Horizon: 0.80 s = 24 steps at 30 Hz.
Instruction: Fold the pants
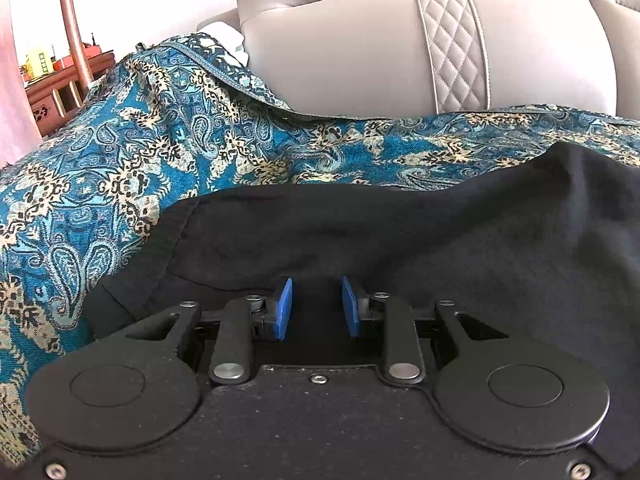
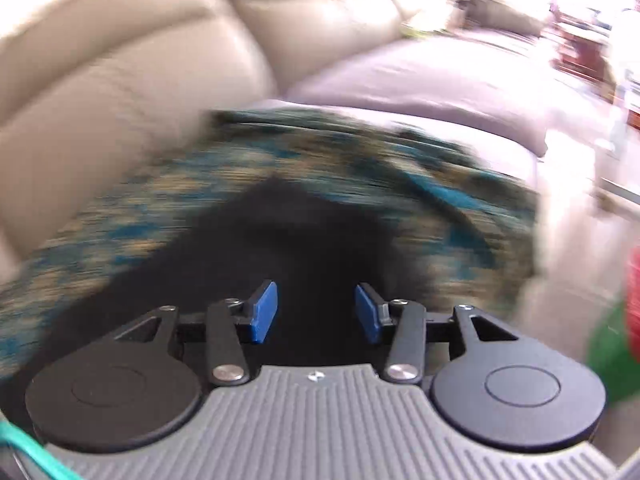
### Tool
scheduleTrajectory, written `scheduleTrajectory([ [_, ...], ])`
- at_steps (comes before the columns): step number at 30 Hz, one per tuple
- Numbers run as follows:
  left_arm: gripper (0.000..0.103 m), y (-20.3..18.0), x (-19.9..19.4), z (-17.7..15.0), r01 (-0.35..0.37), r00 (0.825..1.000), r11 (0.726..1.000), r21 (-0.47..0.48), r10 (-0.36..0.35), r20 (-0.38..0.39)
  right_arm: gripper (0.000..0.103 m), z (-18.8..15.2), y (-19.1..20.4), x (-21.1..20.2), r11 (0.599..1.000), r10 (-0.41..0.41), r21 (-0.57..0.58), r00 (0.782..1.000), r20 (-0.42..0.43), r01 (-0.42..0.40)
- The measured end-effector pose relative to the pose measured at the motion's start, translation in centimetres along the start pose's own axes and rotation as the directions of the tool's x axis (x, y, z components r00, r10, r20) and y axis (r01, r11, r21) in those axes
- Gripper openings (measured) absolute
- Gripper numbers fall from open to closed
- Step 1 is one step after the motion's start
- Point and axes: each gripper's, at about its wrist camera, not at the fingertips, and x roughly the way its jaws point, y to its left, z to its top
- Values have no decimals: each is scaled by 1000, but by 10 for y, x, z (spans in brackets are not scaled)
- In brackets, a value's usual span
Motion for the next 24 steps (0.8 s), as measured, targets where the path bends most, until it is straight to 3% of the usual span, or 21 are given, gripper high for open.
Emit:
scheduleTrajectory([
  [5,27,-5,1,1,-27,1000,999,21,27,-6,61,13,-47,-6,996,-4,93,997,73,-3],
  [8,27,-10,1,1,-47,999,998,35,47,-7,61,19,-53,1,994,-12,113,997,74,4],
  [12,27,-11,1,2,-53,999,998,37,53,-12,63,19,-55,10,989,48,136,998,32,-52],
  [14,27,-9,2,3,-48,999,998,32,48,-15,63,14,-56,11,982,30,188,1000,8,-31],
  [18,27,-7,2,2,-42,999,999,21,42,-18,64,-6,-66,-8,945,125,305,992,-13,-115],
  [24,27,-6,3,3,-38,999,999,23,38,-17,66,-30,-67,-29,932,171,327,985,-25,-154],
])
